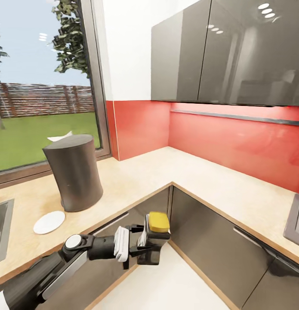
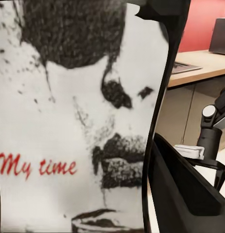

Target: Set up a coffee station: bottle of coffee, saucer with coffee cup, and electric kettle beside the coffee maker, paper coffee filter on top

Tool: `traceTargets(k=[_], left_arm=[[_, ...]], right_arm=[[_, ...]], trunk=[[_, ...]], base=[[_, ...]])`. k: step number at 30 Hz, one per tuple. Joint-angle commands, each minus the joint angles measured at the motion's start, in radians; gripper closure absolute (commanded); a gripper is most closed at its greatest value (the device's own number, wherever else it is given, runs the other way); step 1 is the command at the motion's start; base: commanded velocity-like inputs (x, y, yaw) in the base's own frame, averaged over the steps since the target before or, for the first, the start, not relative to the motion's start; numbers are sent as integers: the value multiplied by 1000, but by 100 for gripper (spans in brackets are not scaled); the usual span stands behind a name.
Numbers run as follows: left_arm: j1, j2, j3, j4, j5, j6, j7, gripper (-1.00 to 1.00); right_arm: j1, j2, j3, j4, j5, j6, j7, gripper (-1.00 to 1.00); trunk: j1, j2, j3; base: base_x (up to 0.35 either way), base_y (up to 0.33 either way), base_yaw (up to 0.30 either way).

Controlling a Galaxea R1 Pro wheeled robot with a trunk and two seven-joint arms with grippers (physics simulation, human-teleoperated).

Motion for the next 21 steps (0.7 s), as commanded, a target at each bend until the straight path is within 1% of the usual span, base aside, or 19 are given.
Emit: traceTargets(k=[1, 4, 8, 13, 15, 17, 18, 19, 21], left_arm=[[-2, 1, -3, 0, 7, 1, -2, 100], [-2, 1, -2, 0, 7, 1, -2, 100], [-2, 1, -2, 0, 7, 1, -2, 100], [-2, 1, -2, 0, 7, 1, -2, 100], [-2, 1, -2, 0, 7, 1, -2, 100], [-2, 0, 0, 0, 18, 1, 2, 100], [-2, -5, 6, -1, 28, 2, 18, 100], [-2, -9, 12, -1, 30, 2, 28, 100], [-2, -32, 50, -2, 34, 4, 69, 100]], right_arm=[[-1, -1, 7, 0, -7, -5, -2, -100], [-1, -1, 7, 0, -7, -4, -4, -100], [-1, -1, 7, -1, -7, -4, -2, -100], [-1, 0, 8, -1, -7, -4, -4, -100], [-1, 1, 8, -1, -6, -5, -5, -100], [-1, 3, 9, -1, -6, -6, -7, -100], [-1, 4, 10, -1, -5, -6, -7, -100], [-1, 4, 10, -1, -4, -6, -8, -100], [-1, 6, 12, -1, -3, -6, -7, -100]], trunk=[[0, -1, -1], [0, -1, -1], [0, -1, -1], [0, -1, -1], [0, -1, -1], [0, -1, -1], [0, -1, -1], [0, -1, -1], [0, -1, -1]], base=[[78, -290, 1], [35, -166, 1], [7, -56, 0], [-92, -88, 1], [-43, -40, 77], [-22, -21, 169], [-10, -9, 129], [-8, -8, 103], [-5, -4, 60]])
